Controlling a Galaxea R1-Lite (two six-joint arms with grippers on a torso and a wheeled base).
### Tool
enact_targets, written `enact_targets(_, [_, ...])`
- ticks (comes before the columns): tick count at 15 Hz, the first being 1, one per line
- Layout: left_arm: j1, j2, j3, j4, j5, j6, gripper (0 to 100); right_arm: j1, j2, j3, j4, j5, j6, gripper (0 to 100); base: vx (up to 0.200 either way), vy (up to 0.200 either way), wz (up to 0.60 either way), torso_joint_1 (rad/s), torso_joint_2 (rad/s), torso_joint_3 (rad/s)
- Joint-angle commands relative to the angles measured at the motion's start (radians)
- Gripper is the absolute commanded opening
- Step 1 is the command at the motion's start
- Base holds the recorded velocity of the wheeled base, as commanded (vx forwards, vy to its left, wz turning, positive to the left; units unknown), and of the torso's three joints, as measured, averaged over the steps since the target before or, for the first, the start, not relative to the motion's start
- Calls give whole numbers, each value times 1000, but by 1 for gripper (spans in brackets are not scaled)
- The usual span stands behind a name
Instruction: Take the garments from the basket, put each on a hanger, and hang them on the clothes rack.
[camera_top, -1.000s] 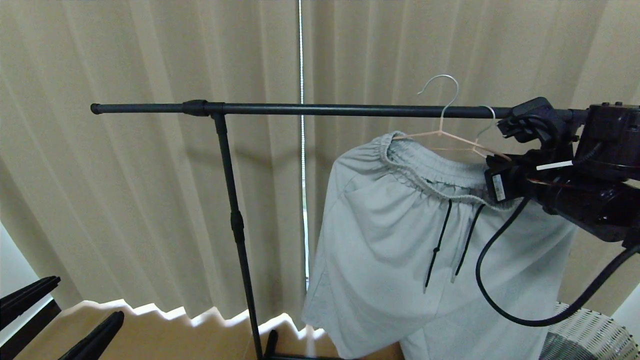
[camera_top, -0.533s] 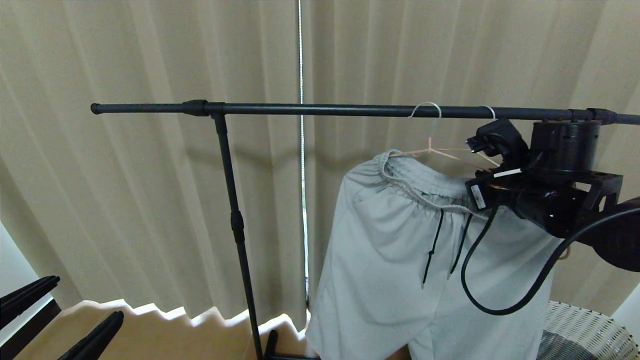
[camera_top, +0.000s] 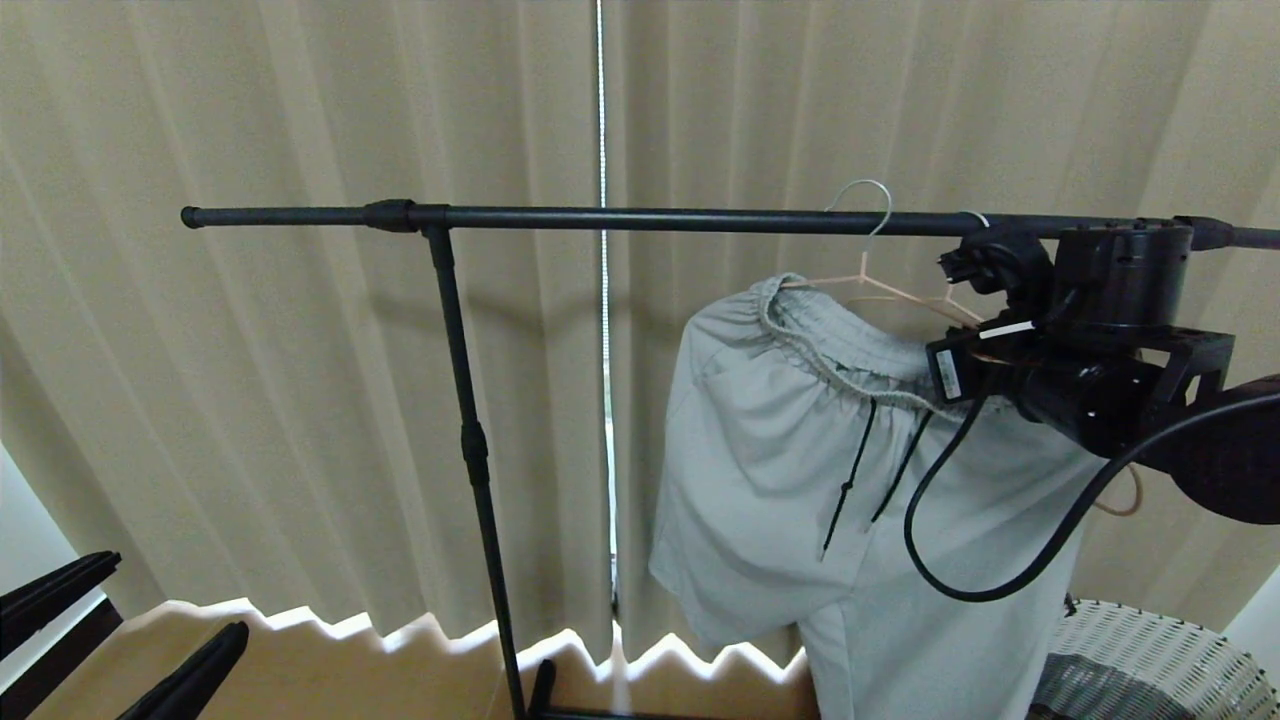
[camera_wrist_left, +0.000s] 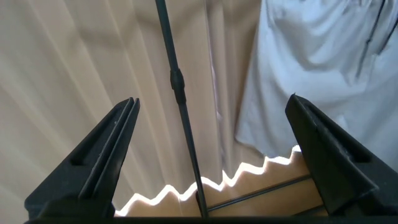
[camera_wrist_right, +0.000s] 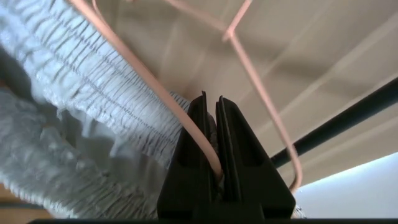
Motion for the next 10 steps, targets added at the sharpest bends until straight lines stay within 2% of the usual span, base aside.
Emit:
enact_targets(1, [0,1,1,-1,0,1,100,0,4,-28,2,-2,-1,0,0,0,0,0,0,0])
enact_targets(5, [0,-1,2,-1,0,-1,100,0,56,-88,7,-65,-5,0,0,0,0,0,0,0])
enact_targets(10, [0,-2,5,-1,0,2,100,25,76,-79,22,-71,-10,0,0,0,0,0,0,0])
